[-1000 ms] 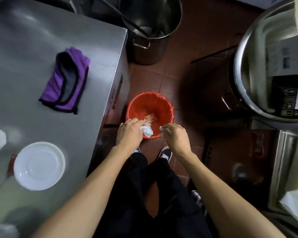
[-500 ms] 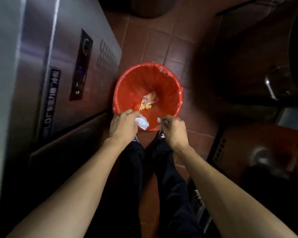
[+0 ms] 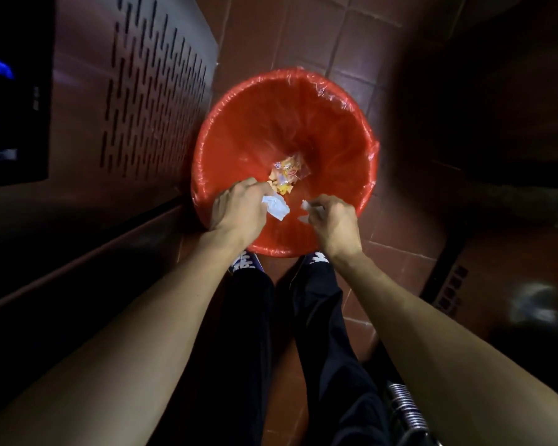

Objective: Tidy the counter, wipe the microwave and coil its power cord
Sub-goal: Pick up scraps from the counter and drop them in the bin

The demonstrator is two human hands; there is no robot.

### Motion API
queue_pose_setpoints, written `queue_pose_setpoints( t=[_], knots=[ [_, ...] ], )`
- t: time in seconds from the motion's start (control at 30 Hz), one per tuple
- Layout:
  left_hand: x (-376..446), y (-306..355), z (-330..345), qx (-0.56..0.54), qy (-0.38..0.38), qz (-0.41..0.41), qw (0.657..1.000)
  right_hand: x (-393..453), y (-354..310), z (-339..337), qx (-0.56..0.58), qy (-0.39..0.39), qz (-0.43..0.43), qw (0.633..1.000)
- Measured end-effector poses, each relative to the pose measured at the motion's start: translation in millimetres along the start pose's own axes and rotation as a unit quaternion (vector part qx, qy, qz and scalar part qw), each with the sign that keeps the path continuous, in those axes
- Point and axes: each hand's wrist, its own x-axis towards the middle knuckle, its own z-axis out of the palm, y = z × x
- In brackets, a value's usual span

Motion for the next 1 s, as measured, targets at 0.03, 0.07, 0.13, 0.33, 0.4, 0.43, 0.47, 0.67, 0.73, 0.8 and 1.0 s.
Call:
queue_pose_setpoints(
  t=[0.03,0.07,0.13,0.33,0.4,0.43,0.47,0.67,0.73,0.8,1.0],
  knots=[
    [4,-1,5,0.001,-0.001,0.004,1.000,6,3,3,-0.006,0.006,0.002,1.000],
    [8,-3,9,-0.001,0.001,0.006,1.000,12,7,6,-0.016,0.008,0.005,1.000],
    [14,-5,17,-0.004,0.009,0.009,1.000,22,9,8,-0.028,0.004,0.019,0.999],
    [16,-6,26,0.007,-0.013,0.010,1.000,29,9,10,-0.052,-0.015,0.025,0.998],
    [12,-6,21,0.016,-0.010,0.010,1.000,23,7,4,-0.064,-0.021,0.015,0.998],
    [9,-5,17,0.016,-0.011,0.010,1.000,20,4,-1,-0.073,-0.025,0.009,0.997],
    [5,-4,12,0.015,-0.012,0.010,1.000,16,1,-5,-0.084,-0.027,0.002,0.996],
    [-26,11,-30,0.018,-0.012,0.015,1.000,-21,-34,-44,-0.133,-0.032,-0.026,0.990],
    [-42,18,-50,0.015,-0.007,0.017,1.000,-40,-52,-59,-0.140,-0.024,-0.043,0.989],
    [-55,27,-64,0.015,-0.013,0.011,1.000,-56,-67,-71,-0.156,-0.021,-0.058,0.986],
    [-135,68,-161,0.018,0.014,0.044,0.999,-149,-147,-131,-0.249,-0.010,-0.119,0.961]
  ],
)
